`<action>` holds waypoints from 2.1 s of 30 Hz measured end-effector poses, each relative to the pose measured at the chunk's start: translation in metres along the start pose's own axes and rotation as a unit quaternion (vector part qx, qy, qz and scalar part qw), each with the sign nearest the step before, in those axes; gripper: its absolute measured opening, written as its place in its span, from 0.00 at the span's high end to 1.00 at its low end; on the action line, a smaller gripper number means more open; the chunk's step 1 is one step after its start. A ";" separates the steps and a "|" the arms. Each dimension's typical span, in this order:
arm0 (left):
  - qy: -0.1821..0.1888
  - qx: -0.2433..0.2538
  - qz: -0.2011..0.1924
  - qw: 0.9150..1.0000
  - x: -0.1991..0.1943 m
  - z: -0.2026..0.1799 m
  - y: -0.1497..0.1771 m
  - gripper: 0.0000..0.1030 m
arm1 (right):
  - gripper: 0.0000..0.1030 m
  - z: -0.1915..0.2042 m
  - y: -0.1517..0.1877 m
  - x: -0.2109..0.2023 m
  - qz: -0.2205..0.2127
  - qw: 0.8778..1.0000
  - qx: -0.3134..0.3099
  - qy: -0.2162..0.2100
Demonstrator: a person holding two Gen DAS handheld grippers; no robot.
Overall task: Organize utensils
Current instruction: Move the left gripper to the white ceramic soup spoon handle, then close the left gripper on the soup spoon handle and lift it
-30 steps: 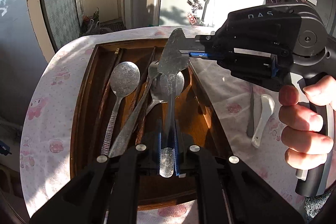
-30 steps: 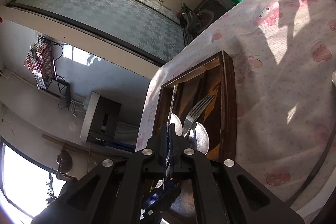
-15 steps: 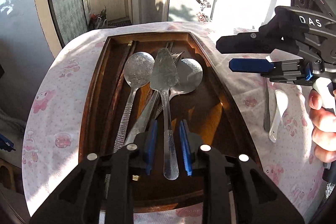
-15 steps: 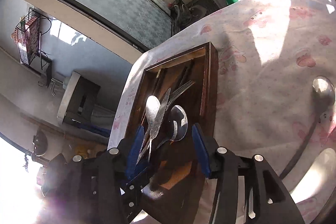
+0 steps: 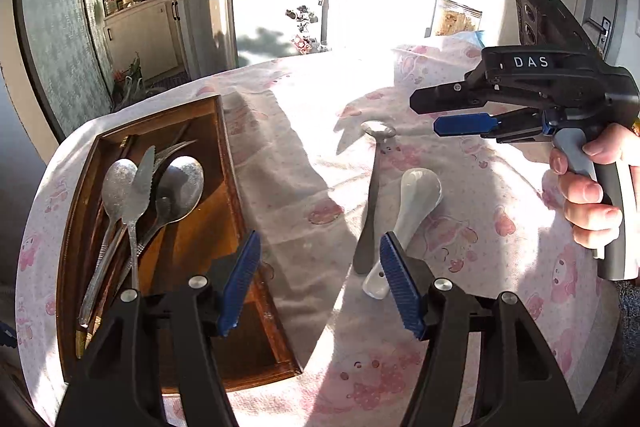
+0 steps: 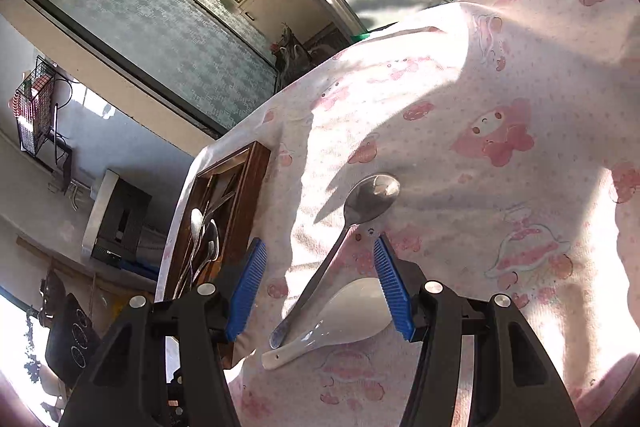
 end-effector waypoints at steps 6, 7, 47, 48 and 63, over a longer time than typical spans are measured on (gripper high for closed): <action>0.035 0.074 0.027 0.996 0.023 -0.058 0.009 0.47 | 0.45 -0.012 0.010 -0.007 0.008 1.000 -0.003 -0.012; 0.023 0.080 0.024 0.996 0.023 -0.059 0.012 0.47 | 0.45 -0.013 0.012 -0.008 0.008 1.000 -0.005 -0.015; 0.101 -0.079 0.047 0.991 0.031 -0.033 0.022 0.85 | 0.58 -0.008 0.035 0.031 0.013 0.994 0.096 -0.059; 0.095 -0.071 0.046 0.992 0.030 -0.036 0.022 0.85 | 0.64 -0.008 0.034 0.034 0.015 0.993 0.102 -0.064; 0.102 -0.058 0.048 0.992 0.032 -0.037 0.022 0.84 | 0.71 0.018 0.039 0.051 0.029 0.989 0.086 -0.120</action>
Point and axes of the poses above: each gripper's, at about its wrist camera, not at the fingertips, and x roughly the way its jaws point, z to its left, y to its underside, the point moved 8 cm from there along x, roughly the way its jaws point, and after that the axes turned 4 degrees about x, right-handed, at the moved point
